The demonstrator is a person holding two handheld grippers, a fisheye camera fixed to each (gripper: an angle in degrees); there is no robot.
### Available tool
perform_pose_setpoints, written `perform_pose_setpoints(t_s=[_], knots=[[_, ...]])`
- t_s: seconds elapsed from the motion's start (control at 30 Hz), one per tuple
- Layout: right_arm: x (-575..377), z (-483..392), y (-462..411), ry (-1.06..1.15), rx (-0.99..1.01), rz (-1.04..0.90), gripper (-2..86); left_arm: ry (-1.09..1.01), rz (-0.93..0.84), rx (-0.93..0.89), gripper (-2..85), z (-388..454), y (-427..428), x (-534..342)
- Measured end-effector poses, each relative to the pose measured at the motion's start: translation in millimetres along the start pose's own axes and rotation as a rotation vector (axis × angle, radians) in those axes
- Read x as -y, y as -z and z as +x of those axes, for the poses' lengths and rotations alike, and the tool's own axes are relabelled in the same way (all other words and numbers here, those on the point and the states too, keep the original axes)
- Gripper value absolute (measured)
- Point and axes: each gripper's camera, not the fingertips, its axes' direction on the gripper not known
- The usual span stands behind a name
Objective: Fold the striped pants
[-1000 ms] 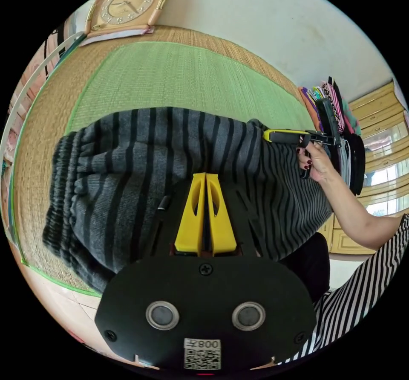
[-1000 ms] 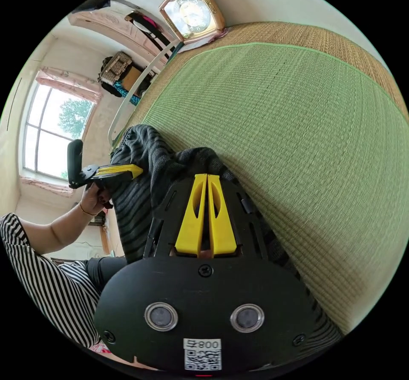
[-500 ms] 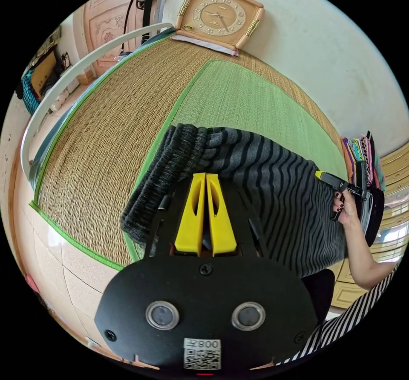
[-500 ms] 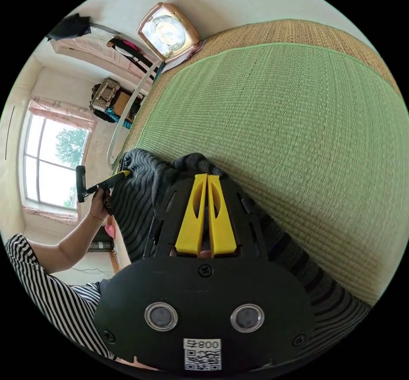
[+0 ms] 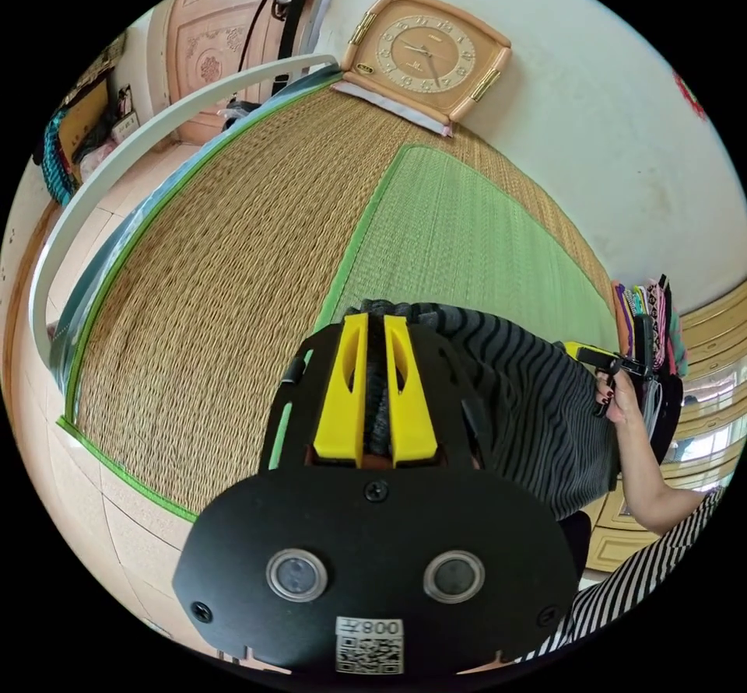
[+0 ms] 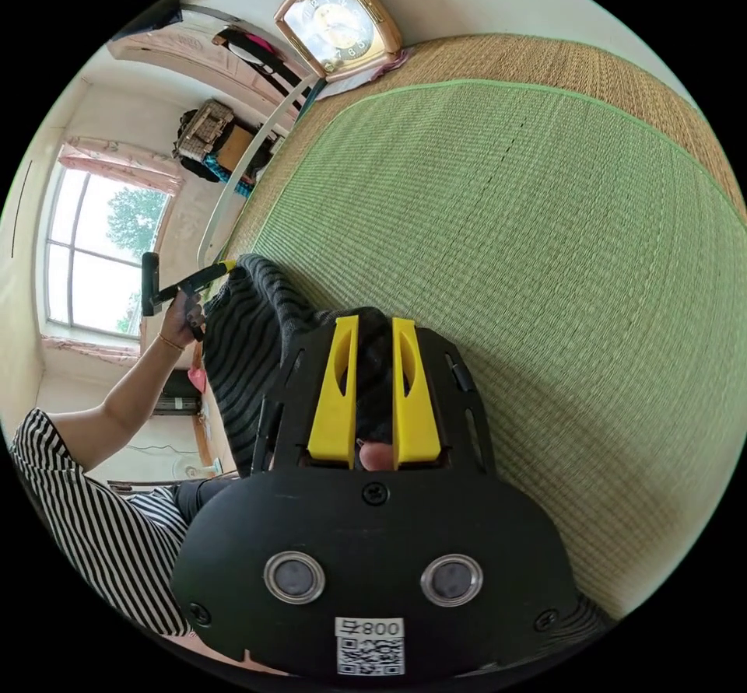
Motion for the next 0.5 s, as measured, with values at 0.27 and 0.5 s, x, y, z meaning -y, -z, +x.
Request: perform_pose_setpoints(t_s=[0.27,0.5], knots=[[-24.3,8.7,25.1,-0.067,0.081,0.173,0.9,-0.037,0.038,-0.023,0.1,-5.3,15.3,-12.3],[-37.1,27.2,1.5,-0.179,0.077,0.170,0.3,0.020,0.049,-0.017,0.0,-16.9,7.1,-27.1]])
